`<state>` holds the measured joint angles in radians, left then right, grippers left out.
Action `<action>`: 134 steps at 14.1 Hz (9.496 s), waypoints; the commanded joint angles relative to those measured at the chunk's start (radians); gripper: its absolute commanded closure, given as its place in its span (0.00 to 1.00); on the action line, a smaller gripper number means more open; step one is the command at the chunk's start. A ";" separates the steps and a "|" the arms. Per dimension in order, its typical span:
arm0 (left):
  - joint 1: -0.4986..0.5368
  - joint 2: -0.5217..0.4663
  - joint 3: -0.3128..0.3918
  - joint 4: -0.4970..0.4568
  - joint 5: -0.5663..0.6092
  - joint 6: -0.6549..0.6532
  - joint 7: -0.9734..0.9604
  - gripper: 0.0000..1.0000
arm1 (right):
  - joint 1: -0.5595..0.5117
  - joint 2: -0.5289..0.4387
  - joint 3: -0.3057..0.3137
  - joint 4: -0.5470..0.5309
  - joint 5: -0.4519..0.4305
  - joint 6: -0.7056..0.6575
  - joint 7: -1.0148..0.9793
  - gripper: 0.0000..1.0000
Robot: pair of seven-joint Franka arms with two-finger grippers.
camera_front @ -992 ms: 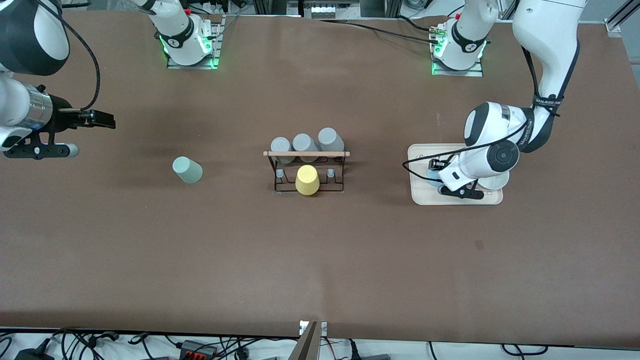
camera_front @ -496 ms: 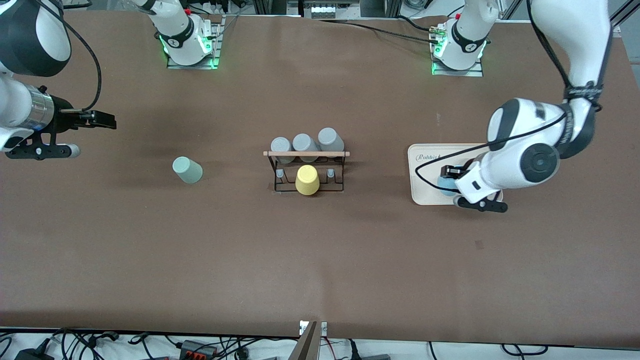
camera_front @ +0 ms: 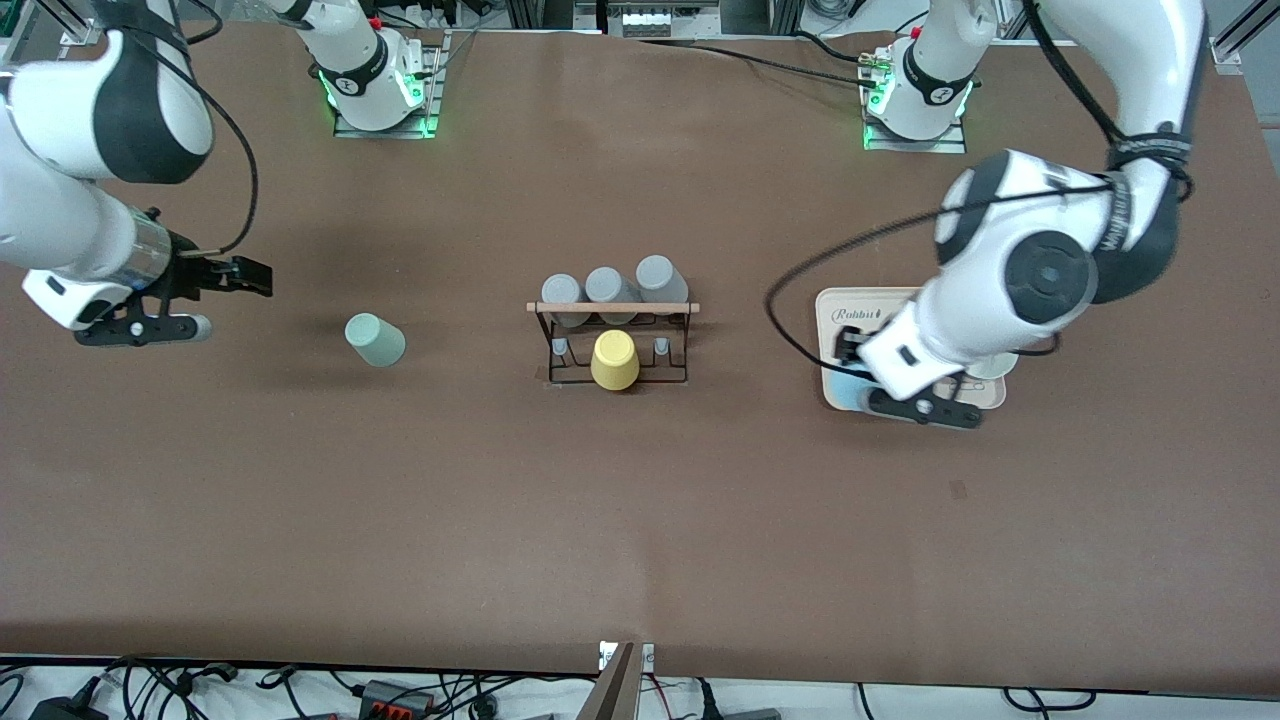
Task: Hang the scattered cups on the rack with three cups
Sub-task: 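Carry the blue cup to the rack while the right gripper reaches the mint cup, then hang the blue cup on the rack while the right gripper grasps the mint cup, then open the left gripper and withdraw it while the right gripper lifts the mint cup, then carry the mint cup with the right gripper to the rack peg, then hang the mint cup on the rack peg and open the right gripper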
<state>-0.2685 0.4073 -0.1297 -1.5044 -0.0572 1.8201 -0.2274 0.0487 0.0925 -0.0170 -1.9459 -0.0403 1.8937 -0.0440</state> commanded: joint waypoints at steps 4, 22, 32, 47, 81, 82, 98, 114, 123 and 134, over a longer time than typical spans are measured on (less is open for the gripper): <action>-0.138 0.054 0.008 0.136 -0.019 -0.025 -0.092 0.67 | 0.072 -0.065 -0.008 -0.264 0.014 0.326 0.003 0.00; -0.327 0.272 0.021 0.337 -0.010 -0.015 -0.122 0.65 | 0.117 0.087 -0.008 -0.366 0.014 0.617 0.004 0.00; -0.342 0.321 0.021 0.334 -0.010 -0.013 -0.116 0.65 | 0.140 0.148 -0.008 -0.375 0.014 0.665 0.026 0.00; -0.339 0.375 0.022 0.334 -0.009 0.044 -0.115 0.00 | 0.137 0.159 -0.008 -0.380 0.014 0.663 0.026 0.13; 0.341 -0.286 0.077 -0.007 0.020 -0.154 0.158 0.00 | 0.511 0.277 -0.003 0.403 0.134 0.045 0.970 0.80; 0.328 -0.286 0.082 -0.007 0.023 -0.157 0.158 0.00 | 0.528 0.289 -0.003 0.404 0.131 0.057 0.971 0.80; 0.334 -0.346 0.062 -0.149 0.083 -0.061 0.180 0.00 | 0.599 0.377 -0.004 0.404 0.120 0.171 1.009 0.78; 0.336 -0.346 0.064 -0.106 0.085 -0.119 0.180 0.00 | 0.600 0.443 -0.008 0.397 0.054 0.196 1.006 0.65; 0.330 -0.347 0.064 -0.100 0.080 -0.125 0.178 0.00 | 0.597 0.475 -0.008 0.395 0.054 0.235 1.001 0.37; 0.272 -0.346 0.111 -0.099 0.080 -0.125 0.177 0.00 | 0.463 0.348 -0.006 0.400 0.068 0.139 0.925 0.00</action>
<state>0.0264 0.0718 -0.0421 -1.6137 0.0140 1.7160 -0.0666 0.5810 0.5144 -0.0396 -1.5383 0.0277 2.0947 0.9269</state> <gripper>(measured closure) 0.000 0.000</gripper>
